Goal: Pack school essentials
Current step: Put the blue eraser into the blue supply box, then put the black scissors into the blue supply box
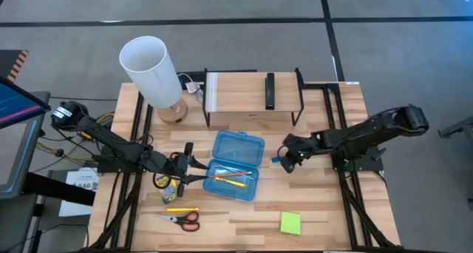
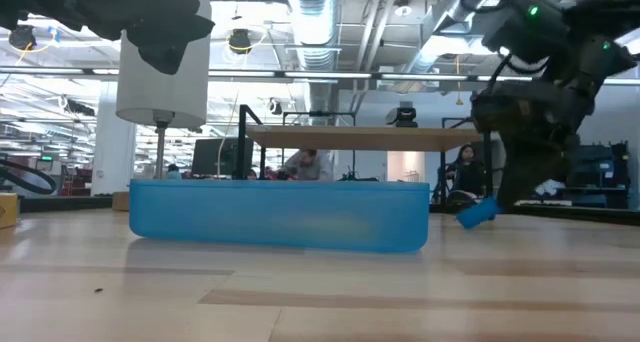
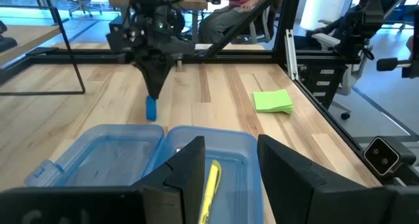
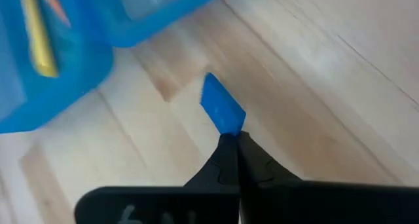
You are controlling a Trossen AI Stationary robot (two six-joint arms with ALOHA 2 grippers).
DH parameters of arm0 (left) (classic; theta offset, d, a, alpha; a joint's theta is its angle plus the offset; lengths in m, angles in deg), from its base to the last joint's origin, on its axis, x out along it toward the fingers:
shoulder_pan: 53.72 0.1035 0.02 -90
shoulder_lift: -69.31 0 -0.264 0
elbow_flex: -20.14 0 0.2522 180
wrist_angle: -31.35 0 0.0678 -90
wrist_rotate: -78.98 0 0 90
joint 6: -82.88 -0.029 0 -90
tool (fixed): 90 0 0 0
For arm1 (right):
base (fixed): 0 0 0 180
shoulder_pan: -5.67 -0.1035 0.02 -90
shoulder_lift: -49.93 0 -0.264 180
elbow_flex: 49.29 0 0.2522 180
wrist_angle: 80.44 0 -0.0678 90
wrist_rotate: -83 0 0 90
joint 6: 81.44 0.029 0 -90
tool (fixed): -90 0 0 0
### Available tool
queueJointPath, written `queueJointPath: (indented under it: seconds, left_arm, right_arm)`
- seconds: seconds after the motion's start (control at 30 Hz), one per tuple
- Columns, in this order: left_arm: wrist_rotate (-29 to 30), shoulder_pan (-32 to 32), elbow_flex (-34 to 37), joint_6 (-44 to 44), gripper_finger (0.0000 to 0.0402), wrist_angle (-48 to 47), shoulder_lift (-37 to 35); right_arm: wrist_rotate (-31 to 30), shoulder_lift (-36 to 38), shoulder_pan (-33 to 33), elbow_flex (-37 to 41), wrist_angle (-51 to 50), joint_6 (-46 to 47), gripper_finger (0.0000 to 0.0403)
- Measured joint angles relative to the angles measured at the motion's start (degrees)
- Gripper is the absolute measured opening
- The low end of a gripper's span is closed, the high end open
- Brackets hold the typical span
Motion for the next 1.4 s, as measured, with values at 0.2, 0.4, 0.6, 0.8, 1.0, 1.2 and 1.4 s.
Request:
queueJointPath:
  seconds: [0.2, 0.4, 0.6, 0.8, 1.0, 1.2, 1.4]
  left_arm:
    - [0.0, 0.0, 0.0, 0.0, 0.0127, 0.0, 0.0]
    - [0.1, 0.0, 0.0, 0.0, 0.0127, 0.0, 0.0]
    - [0.5, 0.0, 0.0, 0.0, 0.0127, 0.2, 0.0]
    - [0.5, 0.0, 0.0, 0.2, 0.0127, 0.3, 0.0]
    - [0.3, 0.0, 0.0, 0.4, 0.0127, 0.3, 0.0]
    - [0.2, 0.0, 0.0, 1.9, 0.0127, -0.2, 0.0]
    - [-0.6, 0.0, -0.1, 3.3, 0.0127, -2.1, -0.1]
  right_arm:
    - [-2.1, 4.8, -2.7, 0.0, 0.3, 0.7, 0.0001]
    - [-4.1, 7.9, -5.5, -1.2, 0.3, 1.3, 0.0001]
    - [-5.9, 5.0, -8.8, -7.8, 1.4, -0.9, 0.0000]
    - [-5.3, -5.5, -11.4, -16.1, 4.7, -4.5, 0.0000]
    - [1.0, -17.6, -11.4, -22.9, 8.2, -7.3, 0.0000]
    - [4.6, -24.7, -9.9, -28.3, 7.6, -11.2, 0.0039]
    - [5.6, -25.5, -9.4, -31.1, 1.6, -13.6, 0.0110]
